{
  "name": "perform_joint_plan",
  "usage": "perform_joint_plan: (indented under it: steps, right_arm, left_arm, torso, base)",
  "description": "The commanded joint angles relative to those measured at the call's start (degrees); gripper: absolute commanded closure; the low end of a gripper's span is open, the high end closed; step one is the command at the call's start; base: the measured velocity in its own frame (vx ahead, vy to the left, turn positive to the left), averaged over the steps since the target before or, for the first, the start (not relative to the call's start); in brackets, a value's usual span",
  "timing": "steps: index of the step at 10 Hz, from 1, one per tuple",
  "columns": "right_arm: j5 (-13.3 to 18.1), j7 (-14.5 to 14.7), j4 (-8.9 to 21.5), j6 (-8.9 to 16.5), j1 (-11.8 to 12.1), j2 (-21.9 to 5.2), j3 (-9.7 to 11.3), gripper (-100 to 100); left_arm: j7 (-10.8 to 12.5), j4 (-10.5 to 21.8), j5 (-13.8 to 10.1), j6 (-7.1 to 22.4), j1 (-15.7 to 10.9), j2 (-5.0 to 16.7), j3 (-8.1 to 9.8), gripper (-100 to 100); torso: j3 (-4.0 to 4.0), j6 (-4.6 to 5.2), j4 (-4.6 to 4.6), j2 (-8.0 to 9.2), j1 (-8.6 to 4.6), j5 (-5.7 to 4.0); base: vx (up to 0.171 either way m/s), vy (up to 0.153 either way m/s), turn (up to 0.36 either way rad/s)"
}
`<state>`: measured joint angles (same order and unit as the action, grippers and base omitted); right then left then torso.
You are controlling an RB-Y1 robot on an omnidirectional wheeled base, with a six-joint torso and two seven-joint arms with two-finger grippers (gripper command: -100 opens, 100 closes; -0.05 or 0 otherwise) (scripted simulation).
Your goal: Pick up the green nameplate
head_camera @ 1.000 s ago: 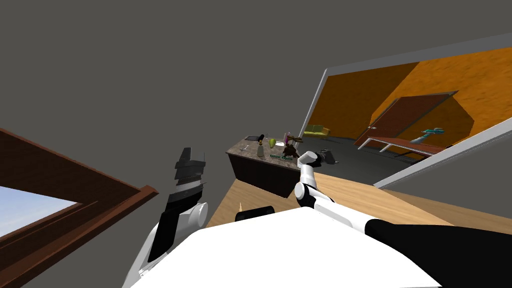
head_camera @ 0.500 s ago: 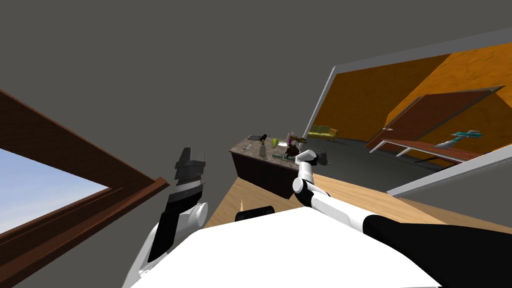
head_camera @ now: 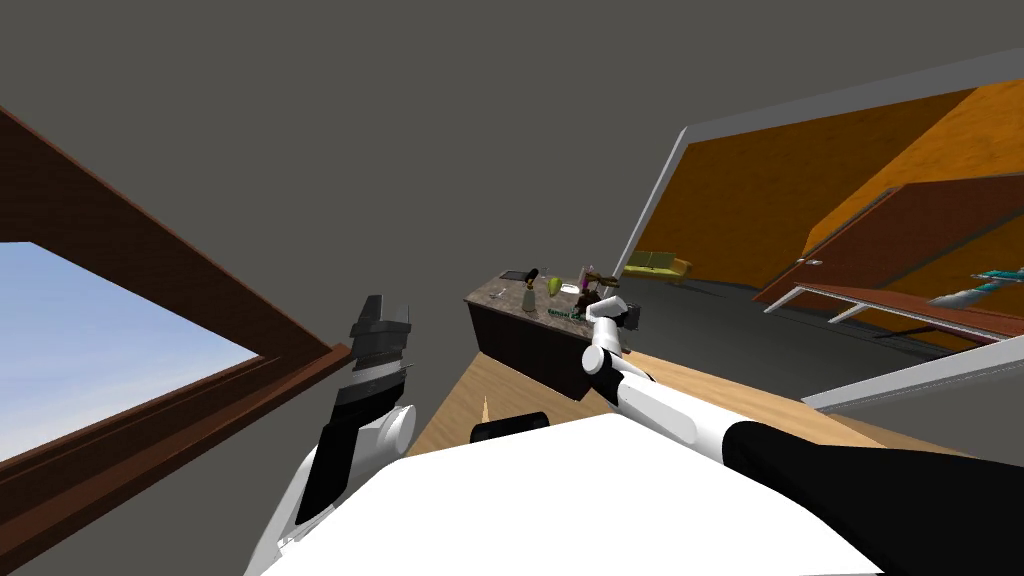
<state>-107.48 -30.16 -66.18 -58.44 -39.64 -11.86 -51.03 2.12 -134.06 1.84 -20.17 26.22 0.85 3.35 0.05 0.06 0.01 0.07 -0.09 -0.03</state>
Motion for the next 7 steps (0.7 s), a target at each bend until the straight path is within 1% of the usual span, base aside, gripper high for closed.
perform_joint_plan:
  steps: [1,2,3,4,5,6,7]
  right_arm:
    - [-2.86,-0.13,0.90,-0.76,-1.20,-0.18,-0.68,-100]
    - [-3.68,-0.13,0.90,-0.76,-1.20,-0.18,-0.68,-100]
    - [-5.88,-1.17,3.30,-1.93,-3.43,-0.50,-1.73,-100]
    - [-7.39,-1.17,3.30,-1.93,-3.43,-0.50,-1.73,-100]
    - [-9.32,-2.16,5.46,-3.04,-5.53,-0.82,-2.69,-100]
    - [-10.76,-2.16,5.58,-3.04,-5.53,-0.82,-2.69,-100]
    - [-11.02,-2.16,5.58,-3.04,-5.53,-0.82,-2.69,-100]
  left_arm:
    - [0.00,0.00,0.00,0.00,0.00,0.00,0.00,0]
    - [0.00,0.00,0.00,0.00,0.01,0.00,0.00,0]
    - [0.00,0.00,0.00,0.00,0.01,0.00,0.00,0]
    - [0.00,0.00,0.00,0.00,0.00,0.00,0.00,0]
    - [0.00,0.00,0.00,0.00,0.01,0.00,0.00,0]
    - [0.00,0.00,0.00,0.00,0.00,0.00,0.00,0]
    - [0.00,0.00,0.00,0.00,0.01,0.00,0.00,0]
  torso:
    - [0.00,0.00,0.00,0.00,0.00,0.00]
    - [0.00,0.05,0.00,-0.01,-0.03,0.00]
    - [-0.02,0.06,-0.01,-0.04,-0.03,-0.01]
    - [-0.02,0.00,-0.01,-0.05,-0.02,0.00]
    - [-0.02,0.05,-0.01,-0.03,-0.03,-0.01]
    - [-0.01,0.00,0.00,-0.01,-0.02,0.00]
    - [0.00,0.06,0.00,-0.01,-0.03,-0.01]
  base:
    - [-0.024,-0.017,0.077]
    - [-0.010,-0.012,-0.009]
    - [-0.020,-0.014,0.119]
    - [-0.020,-0.017,0.102]
    - [-0.033,-0.015,0.144]
    - [-0.028,-0.018,0.074]
    - [-0.009,-0.009,-0.012]
